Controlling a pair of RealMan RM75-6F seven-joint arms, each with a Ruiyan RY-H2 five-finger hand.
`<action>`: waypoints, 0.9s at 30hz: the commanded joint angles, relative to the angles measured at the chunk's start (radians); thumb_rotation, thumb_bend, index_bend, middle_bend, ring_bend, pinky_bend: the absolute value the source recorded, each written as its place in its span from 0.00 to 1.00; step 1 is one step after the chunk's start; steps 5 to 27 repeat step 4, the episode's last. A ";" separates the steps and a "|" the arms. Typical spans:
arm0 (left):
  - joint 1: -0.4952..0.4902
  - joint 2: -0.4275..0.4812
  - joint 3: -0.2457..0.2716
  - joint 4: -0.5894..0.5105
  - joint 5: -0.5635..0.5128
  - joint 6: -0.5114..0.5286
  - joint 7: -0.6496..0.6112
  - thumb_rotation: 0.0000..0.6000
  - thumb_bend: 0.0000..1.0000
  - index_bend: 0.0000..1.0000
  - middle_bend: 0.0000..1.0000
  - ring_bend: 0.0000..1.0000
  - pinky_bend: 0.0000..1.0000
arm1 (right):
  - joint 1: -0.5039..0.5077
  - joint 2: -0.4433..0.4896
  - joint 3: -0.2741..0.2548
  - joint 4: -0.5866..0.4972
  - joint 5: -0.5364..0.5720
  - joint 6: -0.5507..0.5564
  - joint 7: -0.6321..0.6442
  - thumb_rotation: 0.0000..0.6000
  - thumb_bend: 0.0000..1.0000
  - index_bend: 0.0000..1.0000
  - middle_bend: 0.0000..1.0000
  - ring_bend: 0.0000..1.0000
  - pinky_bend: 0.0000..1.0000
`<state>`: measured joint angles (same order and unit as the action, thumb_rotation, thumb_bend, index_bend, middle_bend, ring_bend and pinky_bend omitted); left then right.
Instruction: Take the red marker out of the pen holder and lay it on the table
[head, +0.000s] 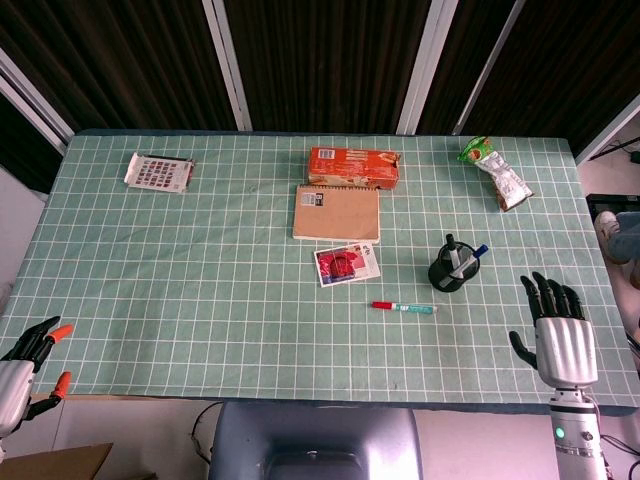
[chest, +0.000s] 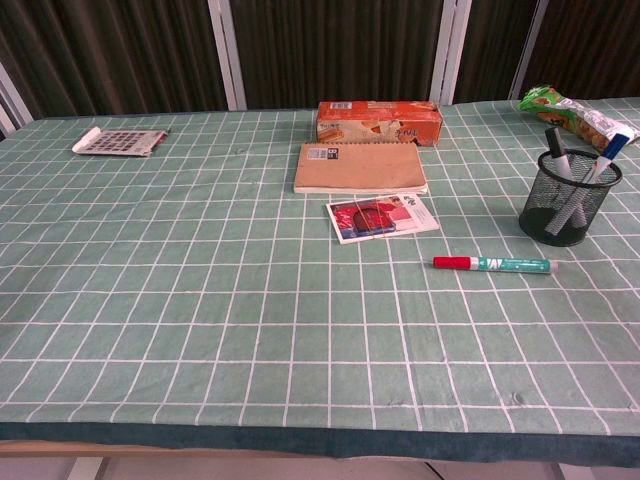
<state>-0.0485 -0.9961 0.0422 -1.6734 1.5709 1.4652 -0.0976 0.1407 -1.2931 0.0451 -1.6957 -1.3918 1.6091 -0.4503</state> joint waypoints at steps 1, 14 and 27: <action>-0.003 -0.001 -0.001 -0.001 -0.002 -0.005 0.002 1.00 0.44 0.19 0.07 0.10 0.38 | -0.004 0.004 -0.003 0.016 -0.003 -0.019 0.037 1.00 0.40 0.23 0.19 0.15 0.24; -0.006 -0.002 0.000 -0.002 0.000 -0.011 0.007 1.00 0.44 0.19 0.07 0.10 0.38 | -0.002 -0.001 -0.002 0.044 -0.016 -0.037 0.087 1.00 0.40 0.22 0.19 0.15 0.24; -0.006 -0.002 0.000 -0.002 0.000 -0.011 0.007 1.00 0.44 0.19 0.07 0.10 0.38 | -0.002 -0.001 -0.002 0.044 -0.016 -0.037 0.087 1.00 0.40 0.22 0.19 0.15 0.24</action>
